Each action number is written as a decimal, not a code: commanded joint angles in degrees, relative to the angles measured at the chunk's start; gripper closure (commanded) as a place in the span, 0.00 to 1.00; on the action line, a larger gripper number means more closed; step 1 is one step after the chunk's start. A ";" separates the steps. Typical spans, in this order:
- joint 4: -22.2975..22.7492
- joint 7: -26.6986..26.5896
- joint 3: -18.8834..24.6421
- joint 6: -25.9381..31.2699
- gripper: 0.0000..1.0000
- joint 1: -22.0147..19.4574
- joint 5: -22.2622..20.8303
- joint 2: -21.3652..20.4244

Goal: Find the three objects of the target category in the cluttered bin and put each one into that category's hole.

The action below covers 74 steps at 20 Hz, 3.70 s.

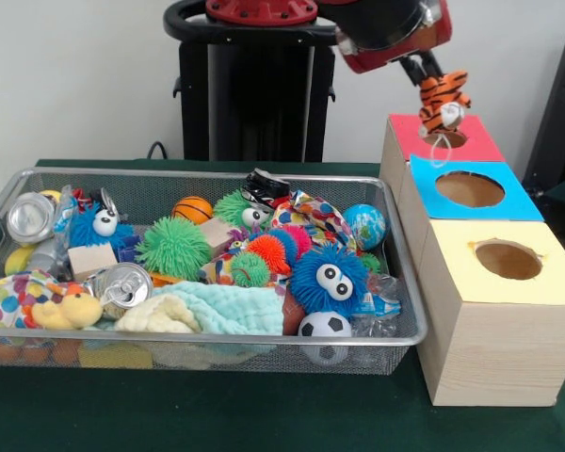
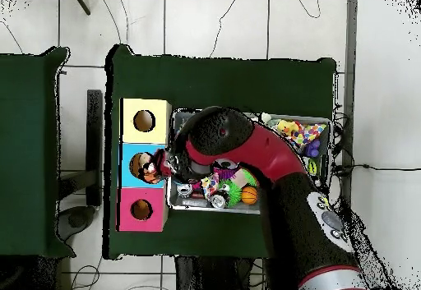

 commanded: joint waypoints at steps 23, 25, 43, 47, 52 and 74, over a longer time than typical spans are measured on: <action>12.66 10.30 -6.87 -12.87 1.00 4.57 3.55 12.67; 12.19 9.95 -6.69 -14.36 1.00 4.71 3.62 13.96; 9.55 7.33 -4.14 -19.04 1.00 4.27 4.30 12.19; 10.68 6.17 -3.02 -26.24 1.00 3.82 4.85 10.44; 10.07 4.91 -1.04 -33.43 1.00 2.64 4.75 10.87; 8.18 6.19 0.58 -34.20 1.00 1.79 2.48 12.05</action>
